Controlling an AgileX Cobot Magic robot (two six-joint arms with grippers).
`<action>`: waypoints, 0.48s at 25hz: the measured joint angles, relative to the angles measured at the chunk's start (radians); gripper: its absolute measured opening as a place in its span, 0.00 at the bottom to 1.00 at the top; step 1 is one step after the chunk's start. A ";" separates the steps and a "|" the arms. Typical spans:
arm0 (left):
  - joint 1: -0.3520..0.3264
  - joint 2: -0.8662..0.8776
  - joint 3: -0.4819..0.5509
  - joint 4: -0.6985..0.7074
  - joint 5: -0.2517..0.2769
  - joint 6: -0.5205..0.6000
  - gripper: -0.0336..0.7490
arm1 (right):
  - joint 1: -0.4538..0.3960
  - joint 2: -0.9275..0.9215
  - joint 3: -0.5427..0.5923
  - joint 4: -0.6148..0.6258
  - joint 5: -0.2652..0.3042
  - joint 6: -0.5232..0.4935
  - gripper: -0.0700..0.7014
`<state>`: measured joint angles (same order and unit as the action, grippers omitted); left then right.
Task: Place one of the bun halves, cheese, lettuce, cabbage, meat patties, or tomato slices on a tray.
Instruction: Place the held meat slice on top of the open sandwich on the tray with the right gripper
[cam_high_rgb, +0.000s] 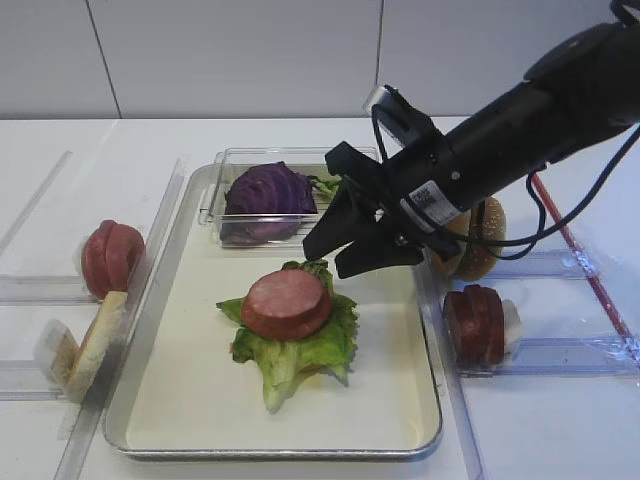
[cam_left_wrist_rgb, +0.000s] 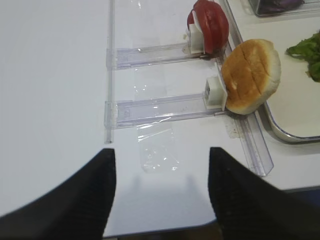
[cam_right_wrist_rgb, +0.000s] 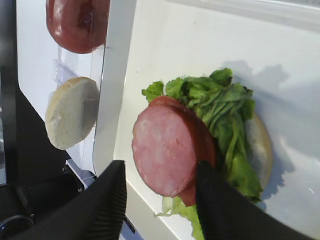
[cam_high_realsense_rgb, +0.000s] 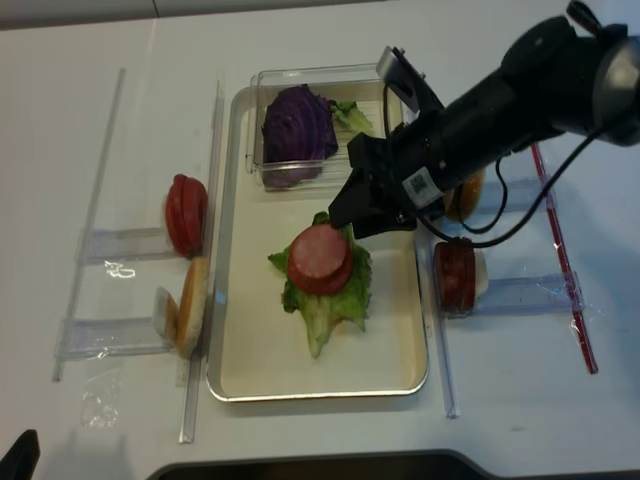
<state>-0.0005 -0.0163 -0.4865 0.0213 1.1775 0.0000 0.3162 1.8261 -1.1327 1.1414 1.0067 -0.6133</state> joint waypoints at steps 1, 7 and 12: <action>0.000 0.000 0.000 0.000 0.000 0.000 0.58 | 0.000 -0.002 -0.017 -0.027 0.010 0.026 0.57; 0.000 0.000 0.000 0.000 0.000 0.000 0.58 | 0.000 -0.004 -0.179 -0.222 0.129 0.183 0.57; 0.000 0.000 0.000 0.000 0.000 0.000 0.58 | 0.000 -0.004 -0.330 -0.382 0.196 0.299 0.57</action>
<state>-0.0005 -0.0163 -0.4865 0.0213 1.1775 0.0000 0.3162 1.8216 -1.4631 0.7594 1.2032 -0.3148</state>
